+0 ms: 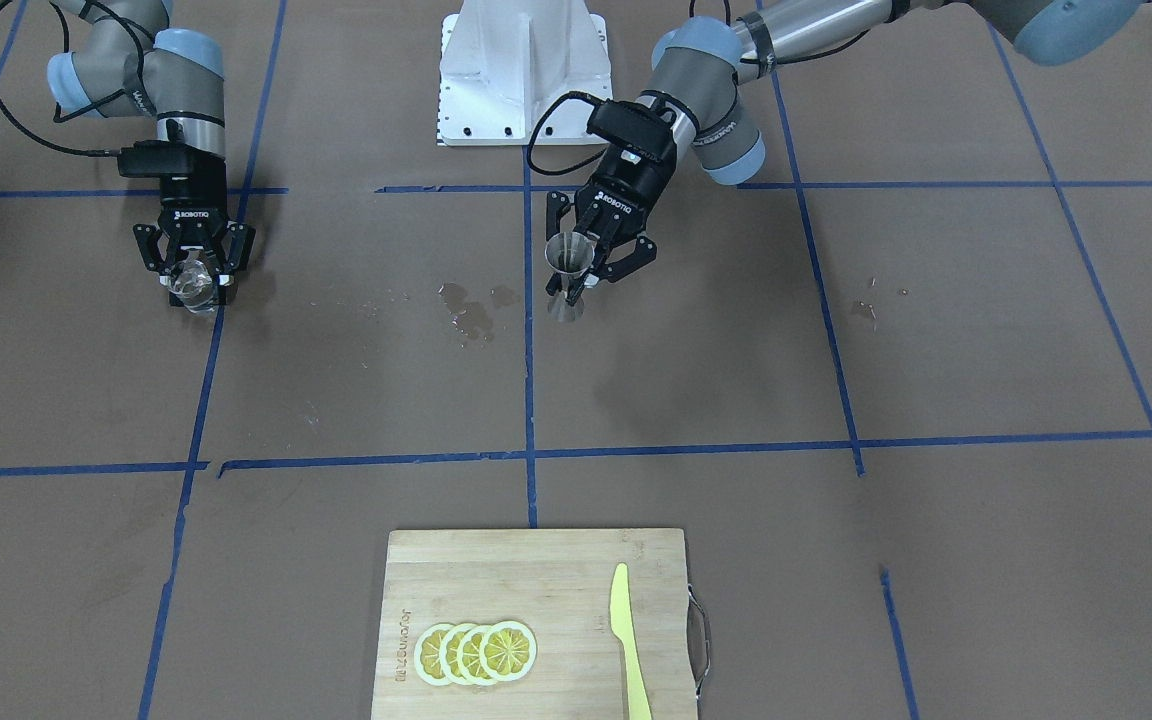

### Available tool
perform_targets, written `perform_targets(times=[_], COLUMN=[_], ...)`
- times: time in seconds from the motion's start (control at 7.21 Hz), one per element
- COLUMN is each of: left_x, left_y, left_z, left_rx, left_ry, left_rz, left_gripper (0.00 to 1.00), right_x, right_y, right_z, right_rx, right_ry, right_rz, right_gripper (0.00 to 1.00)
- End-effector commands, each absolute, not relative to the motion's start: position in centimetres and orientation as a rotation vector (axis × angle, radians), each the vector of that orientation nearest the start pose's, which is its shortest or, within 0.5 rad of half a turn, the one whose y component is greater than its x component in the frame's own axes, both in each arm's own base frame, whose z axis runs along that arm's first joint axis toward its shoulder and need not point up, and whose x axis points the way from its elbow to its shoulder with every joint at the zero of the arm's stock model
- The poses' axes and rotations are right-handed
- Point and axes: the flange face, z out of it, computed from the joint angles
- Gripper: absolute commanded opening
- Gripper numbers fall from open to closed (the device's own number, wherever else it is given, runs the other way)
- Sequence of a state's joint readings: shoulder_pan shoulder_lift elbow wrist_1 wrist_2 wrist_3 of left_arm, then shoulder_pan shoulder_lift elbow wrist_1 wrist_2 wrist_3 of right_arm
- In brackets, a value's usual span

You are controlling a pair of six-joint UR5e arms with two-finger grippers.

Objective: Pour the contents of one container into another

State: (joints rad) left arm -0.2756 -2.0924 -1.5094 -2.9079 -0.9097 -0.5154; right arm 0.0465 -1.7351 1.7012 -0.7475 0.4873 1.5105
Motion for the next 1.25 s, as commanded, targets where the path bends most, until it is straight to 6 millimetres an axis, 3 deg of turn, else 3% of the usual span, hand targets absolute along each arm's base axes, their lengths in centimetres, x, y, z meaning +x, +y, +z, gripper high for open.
perform_targets(times=[0.0, 0.28, 0.56, 0.83, 1.11], left_x=[54.0, 54.0, 54.1, 54.2, 55.0], left_y=[-35.5, -35.5, -35.4, -35.1, -34.4], left_z=[24.1, 24.1, 24.3, 24.7, 25.1], left_rx=[1.405, 1.406, 1.405, 1.402, 1.374], left_ry=[1.044, 1.045, 1.041, 1.038, 1.089], left_rz=[-0.027, -0.028, -0.022, 0.002, 0.078], left_gripper=[0.00, 0.00, 0.00, 0.00, 0.00], right_x=[-41.5, -41.2, -40.8, -40.4, -43.3], right_y=[-24.2, -24.5, -24.5, -24.7, -25.1], right_z=[55.4, 54.0, 49.9, 44.2, 39.0], right_rx=[1.070, 1.090, 1.103, 1.132, 1.157], right_ry=[-0.641, -0.628, -0.667, -0.711, -0.768], right_rz=[0.394, 0.360, 0.352, 0.334, 0.342], right_gripper=[0.00, 0.00, 0.00, 0.00, 0.00])
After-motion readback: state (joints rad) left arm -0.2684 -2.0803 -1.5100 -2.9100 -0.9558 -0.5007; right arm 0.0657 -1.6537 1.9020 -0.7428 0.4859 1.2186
